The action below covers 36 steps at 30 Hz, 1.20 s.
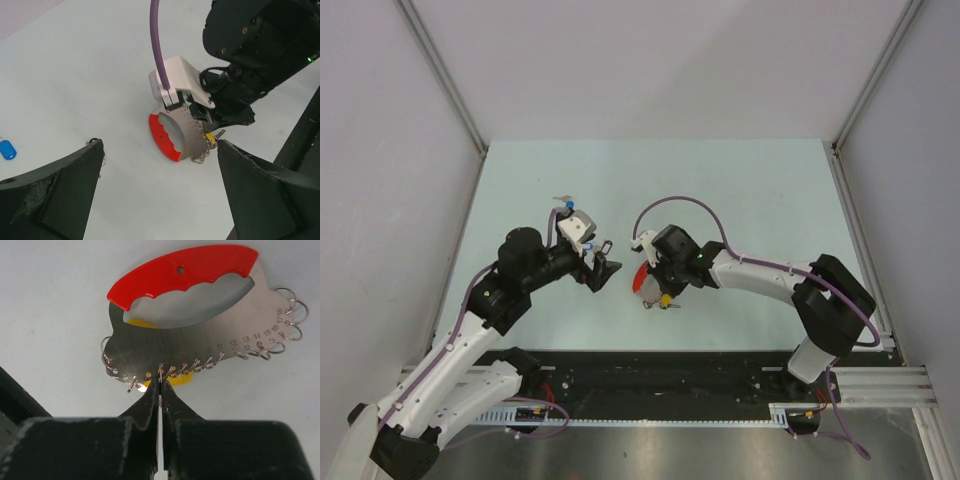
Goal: Put the keys on the keyring
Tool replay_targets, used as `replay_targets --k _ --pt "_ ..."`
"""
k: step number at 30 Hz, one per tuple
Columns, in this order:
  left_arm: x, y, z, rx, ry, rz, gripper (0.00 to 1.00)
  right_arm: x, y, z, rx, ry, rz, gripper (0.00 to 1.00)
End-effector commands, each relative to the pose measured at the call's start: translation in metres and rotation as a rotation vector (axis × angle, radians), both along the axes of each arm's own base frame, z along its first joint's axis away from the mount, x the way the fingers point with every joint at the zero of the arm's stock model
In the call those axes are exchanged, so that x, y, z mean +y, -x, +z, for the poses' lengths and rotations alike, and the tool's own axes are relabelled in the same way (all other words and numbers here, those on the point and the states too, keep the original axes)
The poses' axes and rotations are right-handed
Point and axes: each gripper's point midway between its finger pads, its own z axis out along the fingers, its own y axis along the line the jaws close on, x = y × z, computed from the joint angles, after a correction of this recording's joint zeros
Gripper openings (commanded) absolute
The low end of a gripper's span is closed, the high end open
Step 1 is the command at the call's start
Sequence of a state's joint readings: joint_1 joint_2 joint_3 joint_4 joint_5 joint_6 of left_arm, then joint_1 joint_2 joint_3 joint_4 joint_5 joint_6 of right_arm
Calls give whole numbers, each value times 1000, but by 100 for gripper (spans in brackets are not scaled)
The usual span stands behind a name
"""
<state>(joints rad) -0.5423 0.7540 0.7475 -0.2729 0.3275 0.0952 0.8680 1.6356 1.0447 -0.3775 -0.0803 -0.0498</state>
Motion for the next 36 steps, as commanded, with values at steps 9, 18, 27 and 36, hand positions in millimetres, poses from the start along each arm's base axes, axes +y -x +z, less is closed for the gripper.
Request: replay_targets --k 9,18,27,36 --pt "0 3 4 -20 16 -7 100 28 -4 68 -178 -327 50 0" --pt "-16 12 5 -8 42 -110 100 5 7 143 -354 -590 134 0" --pt "-37 21 17 17 62 -232 91 0 48 185 -439 -710 306 0" --pt "-60 29 27 18 67 -314 77 4 57 184 -438 -714 349 0"
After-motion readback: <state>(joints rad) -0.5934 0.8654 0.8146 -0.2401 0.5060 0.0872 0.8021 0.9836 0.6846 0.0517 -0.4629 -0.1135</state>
